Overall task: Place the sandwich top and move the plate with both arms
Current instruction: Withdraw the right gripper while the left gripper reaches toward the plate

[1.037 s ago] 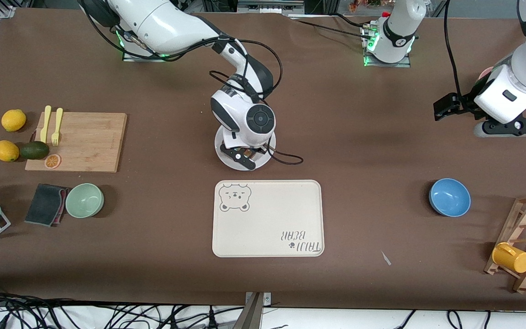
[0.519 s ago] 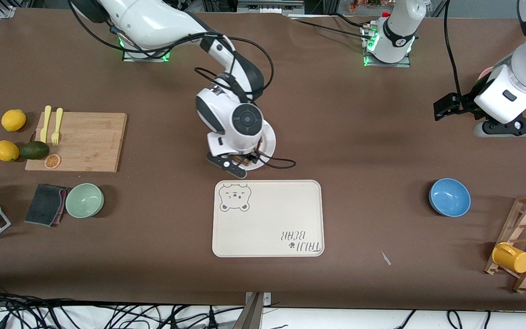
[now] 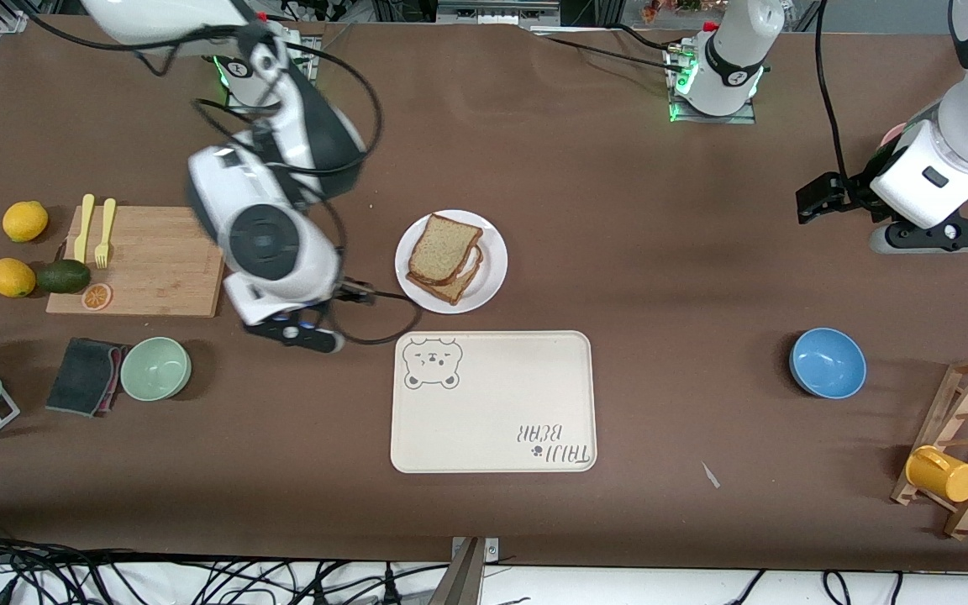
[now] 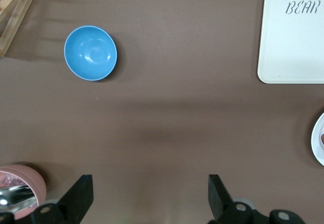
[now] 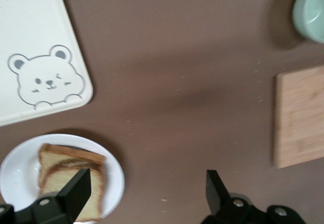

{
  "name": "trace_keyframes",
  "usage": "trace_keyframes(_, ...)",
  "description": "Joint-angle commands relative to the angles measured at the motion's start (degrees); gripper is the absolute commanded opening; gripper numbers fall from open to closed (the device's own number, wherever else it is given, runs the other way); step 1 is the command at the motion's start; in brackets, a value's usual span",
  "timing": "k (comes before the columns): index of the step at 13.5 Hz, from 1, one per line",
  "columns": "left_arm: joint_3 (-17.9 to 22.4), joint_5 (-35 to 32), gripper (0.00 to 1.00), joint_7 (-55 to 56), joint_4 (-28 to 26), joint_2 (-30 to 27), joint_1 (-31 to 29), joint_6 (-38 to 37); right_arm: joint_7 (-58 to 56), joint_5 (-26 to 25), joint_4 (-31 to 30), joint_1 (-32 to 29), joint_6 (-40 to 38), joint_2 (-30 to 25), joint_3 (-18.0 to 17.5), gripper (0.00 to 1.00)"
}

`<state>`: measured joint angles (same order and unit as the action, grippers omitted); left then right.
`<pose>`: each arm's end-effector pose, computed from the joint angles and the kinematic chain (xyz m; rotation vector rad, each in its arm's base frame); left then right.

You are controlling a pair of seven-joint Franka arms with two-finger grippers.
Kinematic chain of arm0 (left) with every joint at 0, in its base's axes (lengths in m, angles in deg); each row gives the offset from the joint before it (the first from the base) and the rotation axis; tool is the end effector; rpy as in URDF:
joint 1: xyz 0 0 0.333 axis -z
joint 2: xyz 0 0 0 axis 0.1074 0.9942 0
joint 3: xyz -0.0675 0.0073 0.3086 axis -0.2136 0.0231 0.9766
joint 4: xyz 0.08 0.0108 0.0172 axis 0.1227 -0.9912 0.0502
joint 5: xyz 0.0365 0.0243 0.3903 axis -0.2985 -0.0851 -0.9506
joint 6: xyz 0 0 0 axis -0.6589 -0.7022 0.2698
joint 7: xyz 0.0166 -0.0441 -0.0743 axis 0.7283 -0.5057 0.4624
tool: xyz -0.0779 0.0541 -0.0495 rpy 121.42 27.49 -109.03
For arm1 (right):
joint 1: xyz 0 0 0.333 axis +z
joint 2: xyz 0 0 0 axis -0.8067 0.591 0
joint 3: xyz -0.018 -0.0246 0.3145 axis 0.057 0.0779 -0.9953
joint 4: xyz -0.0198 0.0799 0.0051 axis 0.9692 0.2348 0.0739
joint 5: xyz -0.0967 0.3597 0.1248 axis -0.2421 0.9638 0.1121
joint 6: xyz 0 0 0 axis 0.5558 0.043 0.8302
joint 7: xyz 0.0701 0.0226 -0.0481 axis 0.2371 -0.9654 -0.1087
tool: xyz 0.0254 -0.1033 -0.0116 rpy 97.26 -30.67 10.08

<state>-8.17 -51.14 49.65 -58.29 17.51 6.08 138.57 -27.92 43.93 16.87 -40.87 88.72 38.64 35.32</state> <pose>0.5685 -0.0707 0.5840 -3.1096 -0.0504 0.1826 0.6371 0.2682 0.4265 2.9829 -0.2420 -0.3082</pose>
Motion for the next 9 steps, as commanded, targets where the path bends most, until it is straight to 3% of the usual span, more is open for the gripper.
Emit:
trace_keyframes(1, 0.0, 1.4, 1.00, 0.3, -3.2, -0.4, 0.3, 3.9, -12.5, 1.7, -1.2, -5.9, -3.0, -3.5, -0.6, 1.00)
trace_keyframes(3, -0.2, 1.4, 1.00, 0.0, -5.7, -0.1, 0.4, 7.4, -20.2, 1.8, -1.3, -10.2, -4.5, -5.1, -0.6, 1.00)
trace_keyframes(5, -0.3, 1.9, 1.00, -0.2, -8.5, 0.8, 0.5, 11.7, -25.3, 2.4, -5.4, -12.2, -3.6, -8.0, 0.8, 1.00)
trace_keyframes(7, -0.4, 3.4, 1.00, -0.3, -12.5, 0.9, 0.7, 17.5, -29.2, 4.8, -13.6, -12.4, 0.6, -14.0, 5.9, 1.00)
trace_keyframes(9, -1.4, 3.4, 1.00, -0.3, -15.5, 1.7, 0.9, 22.0, -32.3, 8.2, -26.2, -12.4, 10.7, -21.4, 9.7, 1.00)
